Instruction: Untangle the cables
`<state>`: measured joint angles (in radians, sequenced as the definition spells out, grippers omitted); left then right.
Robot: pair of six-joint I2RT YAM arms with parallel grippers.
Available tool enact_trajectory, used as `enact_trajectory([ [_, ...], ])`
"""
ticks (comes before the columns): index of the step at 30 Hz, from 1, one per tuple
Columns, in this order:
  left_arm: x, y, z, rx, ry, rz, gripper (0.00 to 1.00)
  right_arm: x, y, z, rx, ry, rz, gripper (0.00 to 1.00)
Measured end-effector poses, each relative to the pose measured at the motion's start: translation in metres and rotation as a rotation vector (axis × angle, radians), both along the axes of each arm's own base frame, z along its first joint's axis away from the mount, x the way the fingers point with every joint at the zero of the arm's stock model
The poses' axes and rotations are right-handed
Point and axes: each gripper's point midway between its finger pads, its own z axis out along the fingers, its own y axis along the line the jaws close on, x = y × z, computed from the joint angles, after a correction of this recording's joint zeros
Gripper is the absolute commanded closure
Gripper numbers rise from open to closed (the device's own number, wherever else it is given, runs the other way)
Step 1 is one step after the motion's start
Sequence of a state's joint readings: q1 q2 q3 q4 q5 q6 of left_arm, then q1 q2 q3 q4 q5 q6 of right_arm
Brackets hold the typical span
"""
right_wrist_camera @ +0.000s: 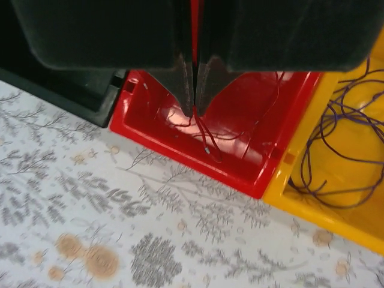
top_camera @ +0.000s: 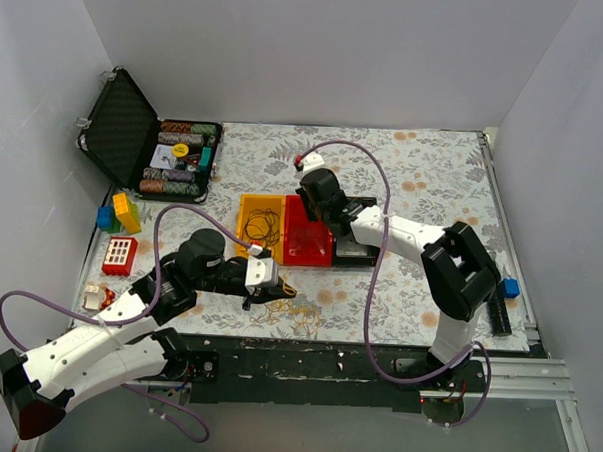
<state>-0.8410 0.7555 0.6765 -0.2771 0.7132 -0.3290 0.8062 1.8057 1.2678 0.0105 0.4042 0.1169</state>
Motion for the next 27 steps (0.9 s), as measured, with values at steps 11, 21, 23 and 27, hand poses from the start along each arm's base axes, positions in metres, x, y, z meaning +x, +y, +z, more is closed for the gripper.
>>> enact_trajectory([
  [11,0.005,-0.001,0.002,0.001,-0.015,0.016,1.00,-0.032,0.012,-0.043,0.043,0.271,0.074,0.40],
  [21,0.012,-0.001,0.004,0.000,-0.037,0.046,1.00,-0.070,-0.009,0.107,0.336,0.065,0.138,0.22],
  [23,0.014,-0.001,0.007,-0.001,-0.047,0.057,1.00,-0.090,-0.024,0.123,0.399,0.032,0.156,0.21],
  [27,0.017,-0.001,0.011,-0.006,-0.060,0.070,1.00,-0.133,-0.051,0.102,0.454,0.058,0.168,0.20],
])
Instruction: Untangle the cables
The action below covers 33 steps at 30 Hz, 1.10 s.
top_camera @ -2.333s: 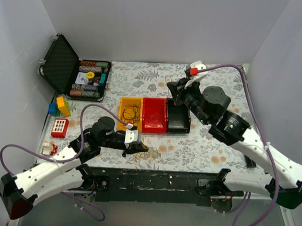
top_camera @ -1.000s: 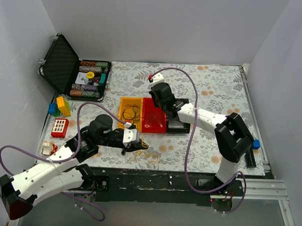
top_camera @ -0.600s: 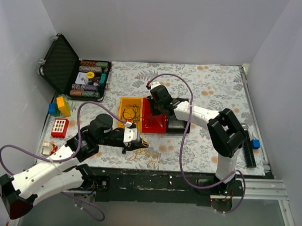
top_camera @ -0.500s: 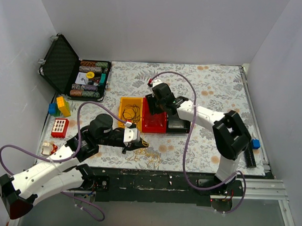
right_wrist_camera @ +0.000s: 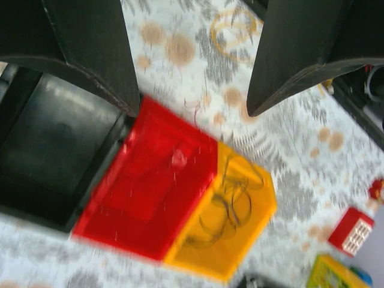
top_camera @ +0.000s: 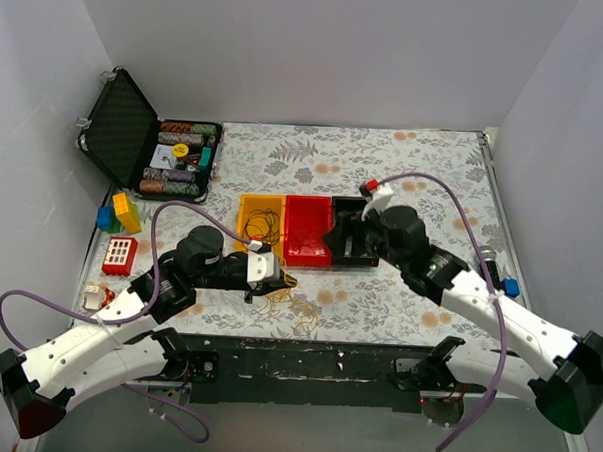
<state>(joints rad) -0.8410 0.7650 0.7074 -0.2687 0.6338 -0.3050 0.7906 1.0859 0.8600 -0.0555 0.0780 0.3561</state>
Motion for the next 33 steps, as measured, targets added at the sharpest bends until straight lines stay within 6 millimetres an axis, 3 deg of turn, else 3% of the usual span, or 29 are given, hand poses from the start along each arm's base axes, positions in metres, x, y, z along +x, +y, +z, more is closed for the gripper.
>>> enact_trajectory([
  [6,0.005,0.000,0.003,0.001,-0.016,0.022,1.00,-0.079,-0.025,-0.090,-0.034,0.142,0.094,0.16],
  [9,0.010,-0.002,0.014,-0.013,-0.035,0.033,1.00,-0.116,-0.021,-0.113,-0.057,0.151,0.177,0.14],
  [14,0.013,-0.004,0.032,-0.044,-0.061,0.038,1.00,-0.151,0.001,-0.119,-0.051,0.113,0.302,0.14],
  [20,0.016,-0.002,0.032,-0.044,-0.051,0.053,1.00,-0.151,0.022,-0.134,-0.080,0.070,0.309,0.14],
  [25,0.017,-0.001,0.031,-0.042,-0.043,0.059,1.00,-0.139,0.034,-0.161,-0.189,0.063,0.250,0.15],
  [29,0.017,-0.001,0.031,-0.042,-0.042,0.058,1.00,-0.123,0.050,-0.168,-0.240,0.042,0.175,0.17],
  [33,0.016,0.000,0.033,-0.047,-0.042,0.056,1.00,-0.106,0.064,-0.165,-0.244,0.021,0.085,0.28],
])
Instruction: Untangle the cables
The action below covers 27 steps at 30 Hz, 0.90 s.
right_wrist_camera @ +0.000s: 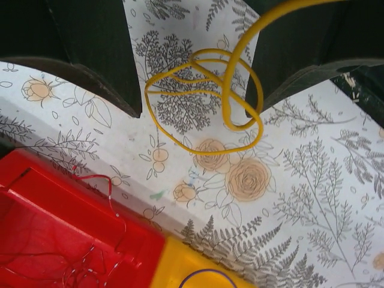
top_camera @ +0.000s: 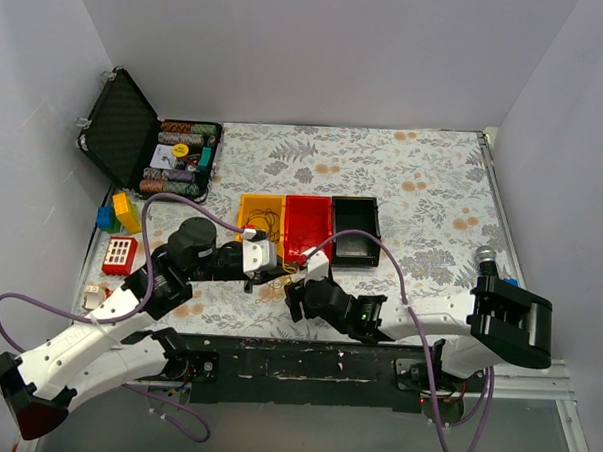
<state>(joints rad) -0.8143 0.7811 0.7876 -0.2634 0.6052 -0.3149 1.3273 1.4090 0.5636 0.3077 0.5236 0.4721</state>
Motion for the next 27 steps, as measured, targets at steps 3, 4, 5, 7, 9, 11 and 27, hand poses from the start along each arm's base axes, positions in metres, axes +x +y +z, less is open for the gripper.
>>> enact_trajectory([
  [3,-0.002,0.001,0.002,-0.005,0.000,0.000,1.00,0.008,0.007,-0.002,-0.003,-0.004,-0.047,0.59],
  [4,-0.002,0.002,0.002,-0.005,0.001,-0.001,1.00,0.009,0.009,-0.003,-0.008,-0.002,-0.055,0.75],
  [5,-0.003,0.002,0.002,-0.006,0.002,0.000,1.00,0.009,0.010,-0.006,-0.010,0.009,-0.067,0.84],
  [7,-0.004,0.004,0.002,-0.004,0.005,0.000,1.00,0.008,0.008,-0.010,-0.016,0.024,-0.083,0.96],
  [9,-0.004,0.005,0.002,-0.003,0.004,0.004,1.00,0.006,0.002,-0.014,-0.014,0.044,-0.101,0.99],
  [11,-0.004,0.007,0.003,-0.003,0.001,0.013,1.00,0.000,-0.011,-0.019,-0.013,0.063,-0.122,0.99],
  [27,0.006,0.017,0.038,-0.029,-0.110,0.083,1.00,-0.028,-0.140,-0.002,0.013,0.143,-0.434,0.86],
])
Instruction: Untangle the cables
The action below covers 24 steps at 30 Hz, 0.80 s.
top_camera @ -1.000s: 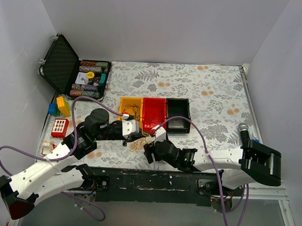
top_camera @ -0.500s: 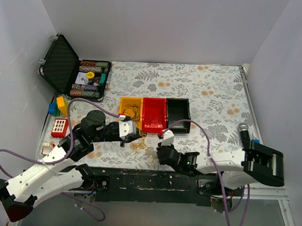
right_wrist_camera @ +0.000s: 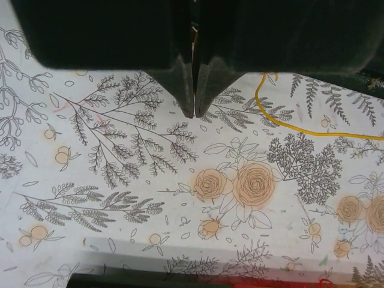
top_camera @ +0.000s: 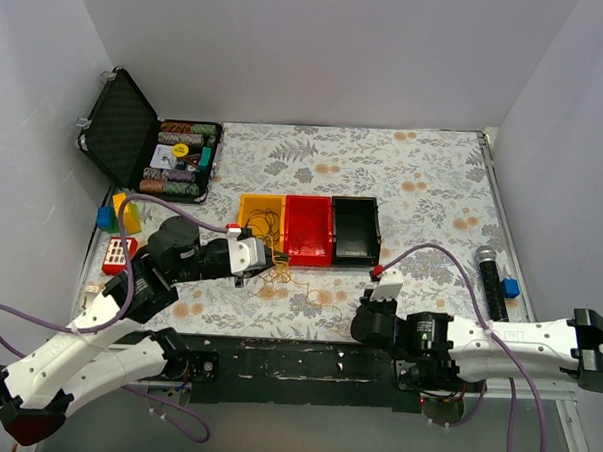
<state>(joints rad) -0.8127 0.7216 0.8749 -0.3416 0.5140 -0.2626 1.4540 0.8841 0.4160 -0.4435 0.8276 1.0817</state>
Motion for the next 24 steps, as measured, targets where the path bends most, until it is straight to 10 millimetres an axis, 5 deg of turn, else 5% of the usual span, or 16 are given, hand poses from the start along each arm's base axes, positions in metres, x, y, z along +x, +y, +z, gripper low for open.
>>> enact_trajectory([
  [5,-0.012,-0.002,-0.007,0.018,0.022,-0.067,1.00,0.006,0.010,0.028,0.011,-0.093,0.089,0.59],
  [13,-0.027,-0.007,-0.016,0.043,0.053,-0.167,1.00,0.013,0.049,0.122,0.209,-0.365,0.292,0.34],
  [19,-0.032,-0.010,-0.021,0.057,0.068,-0.208,1.00,0.003,0.082,0.170,0.255,-0.491,0.464,0.32],
  [24,-0.034,-0.012,-0.021,0.058,0.075,-0.229,1.00,-0.010,0.119,0.166,0.214,-0.531,0.631,0.31],
])
